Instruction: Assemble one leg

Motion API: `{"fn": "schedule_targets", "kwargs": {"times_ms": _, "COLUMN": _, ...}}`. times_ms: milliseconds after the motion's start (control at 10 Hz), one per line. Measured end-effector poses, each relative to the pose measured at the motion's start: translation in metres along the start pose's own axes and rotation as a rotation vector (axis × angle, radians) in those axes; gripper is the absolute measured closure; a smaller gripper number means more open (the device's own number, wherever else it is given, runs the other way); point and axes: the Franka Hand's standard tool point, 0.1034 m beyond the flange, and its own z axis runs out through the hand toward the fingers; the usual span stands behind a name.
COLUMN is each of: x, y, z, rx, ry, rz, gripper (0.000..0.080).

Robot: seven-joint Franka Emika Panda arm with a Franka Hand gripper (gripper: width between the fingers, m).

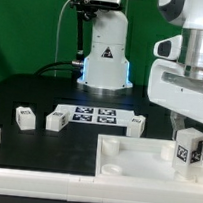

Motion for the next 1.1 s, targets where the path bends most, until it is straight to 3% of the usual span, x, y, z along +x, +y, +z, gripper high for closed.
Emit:
{"fn": "schedule_targets", "kwargs": {"times_ms": 100, "x": -0.0002, "y": -0.0001, "z": 0.0000, "rx": 0.000, "ry": 0.000, "rz": -0.013, "gripper": 0.0262}}
{"fn": "schedule_targets", "kwargs": {"times_ms": 200, "x": 0.0001, "y": -0.0004, "z": 0.0004, "rx": 0.006, "ry": 0.003, "rz": -0.050, "gripper": 0.0262}}
{"fn": "schedule_targets", "kwargs": {"times_ms": 300, "x": 0.0002, "y": -0.0003, "z": 0.0010, "rx": 0.011, "ry": 0.005, "rz": -0.068, "gripper": 0.0170}}
{"fn": "schedule_targets", "kwargs": {"times_ms": 700, "x": -0.0003, "y": -0.0028, "z": 0.0002, "rx": 0.032, "ry": 0.025, "rz": -0.642, "gripper": 0.0150}}
{"fn": "schedule_targets", "kwargs": {"times_ms": 1100, "x": 0.0017, "y": -0.0022, "z": -0.0006, "rx": 0.020, "ry": 0.037, "rz": -1.122, "gripper": 0.0151}}
